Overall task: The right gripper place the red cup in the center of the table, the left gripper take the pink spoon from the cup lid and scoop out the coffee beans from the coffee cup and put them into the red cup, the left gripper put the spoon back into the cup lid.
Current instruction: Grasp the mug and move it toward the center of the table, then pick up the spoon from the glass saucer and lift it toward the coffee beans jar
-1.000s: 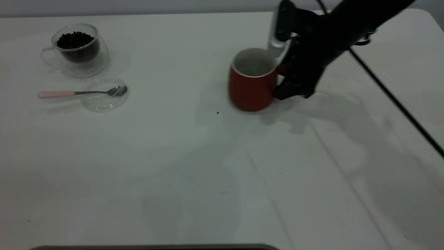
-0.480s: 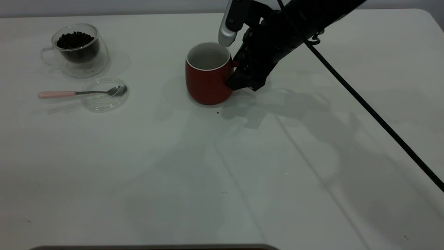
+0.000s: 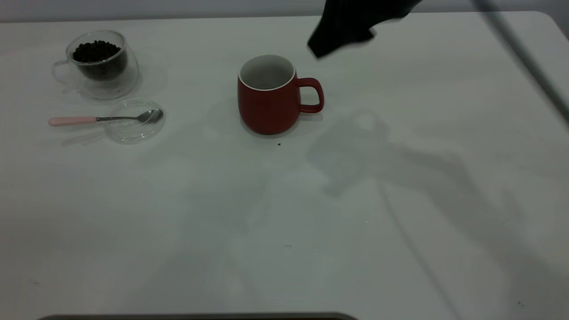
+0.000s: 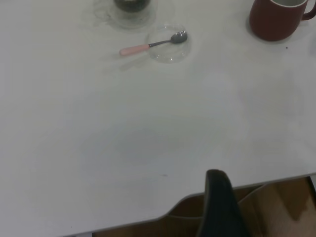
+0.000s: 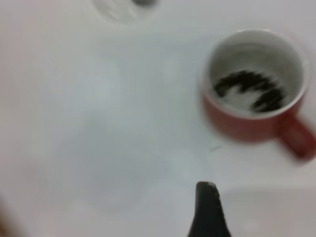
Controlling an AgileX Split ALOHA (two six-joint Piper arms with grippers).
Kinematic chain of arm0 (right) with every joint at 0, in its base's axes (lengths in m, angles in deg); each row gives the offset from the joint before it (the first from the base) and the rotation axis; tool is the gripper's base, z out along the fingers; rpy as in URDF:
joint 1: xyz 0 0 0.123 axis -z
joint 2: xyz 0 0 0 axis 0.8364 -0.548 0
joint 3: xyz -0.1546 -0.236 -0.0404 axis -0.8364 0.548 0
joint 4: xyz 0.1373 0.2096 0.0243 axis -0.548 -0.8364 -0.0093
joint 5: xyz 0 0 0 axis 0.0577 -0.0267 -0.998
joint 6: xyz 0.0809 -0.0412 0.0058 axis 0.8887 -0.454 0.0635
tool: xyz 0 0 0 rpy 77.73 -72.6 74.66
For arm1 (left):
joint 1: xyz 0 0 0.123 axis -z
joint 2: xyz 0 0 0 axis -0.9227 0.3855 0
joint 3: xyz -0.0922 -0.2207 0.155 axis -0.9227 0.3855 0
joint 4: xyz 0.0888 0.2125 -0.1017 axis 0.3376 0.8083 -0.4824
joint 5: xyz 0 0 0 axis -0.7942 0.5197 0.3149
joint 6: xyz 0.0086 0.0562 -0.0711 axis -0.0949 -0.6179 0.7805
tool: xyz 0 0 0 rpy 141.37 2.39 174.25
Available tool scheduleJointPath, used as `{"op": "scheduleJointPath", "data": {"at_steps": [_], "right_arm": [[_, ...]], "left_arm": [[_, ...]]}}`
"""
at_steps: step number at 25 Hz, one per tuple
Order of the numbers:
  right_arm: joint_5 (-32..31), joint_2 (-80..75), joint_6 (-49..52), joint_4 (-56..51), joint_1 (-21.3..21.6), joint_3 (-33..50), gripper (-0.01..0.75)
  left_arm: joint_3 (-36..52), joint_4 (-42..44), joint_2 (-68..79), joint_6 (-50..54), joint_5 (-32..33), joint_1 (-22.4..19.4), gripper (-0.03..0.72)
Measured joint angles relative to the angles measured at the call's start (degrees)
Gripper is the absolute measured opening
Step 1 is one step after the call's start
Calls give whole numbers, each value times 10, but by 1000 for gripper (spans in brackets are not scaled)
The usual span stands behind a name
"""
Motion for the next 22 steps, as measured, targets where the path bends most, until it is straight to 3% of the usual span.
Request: {"op": "scheduleJointPath", "data": {"at_steps": [4,9,12,18,22], "right_arm": [[-136,178,254,197,0,99,583],[-319,323,594,503,0,162,583],[-392,379,718,618,1,198,583],[-412,501,775,656,6,295,583],[-394,616,765,656,55,331,583]], "left_arm": [[0,0,0,0,0,0,527],[0,0,0,0,0,0,527],[0,0,0,0,0,0,527],[0,0,0,0,0,0,527],[0,0,0,0,0,0,527]]}}
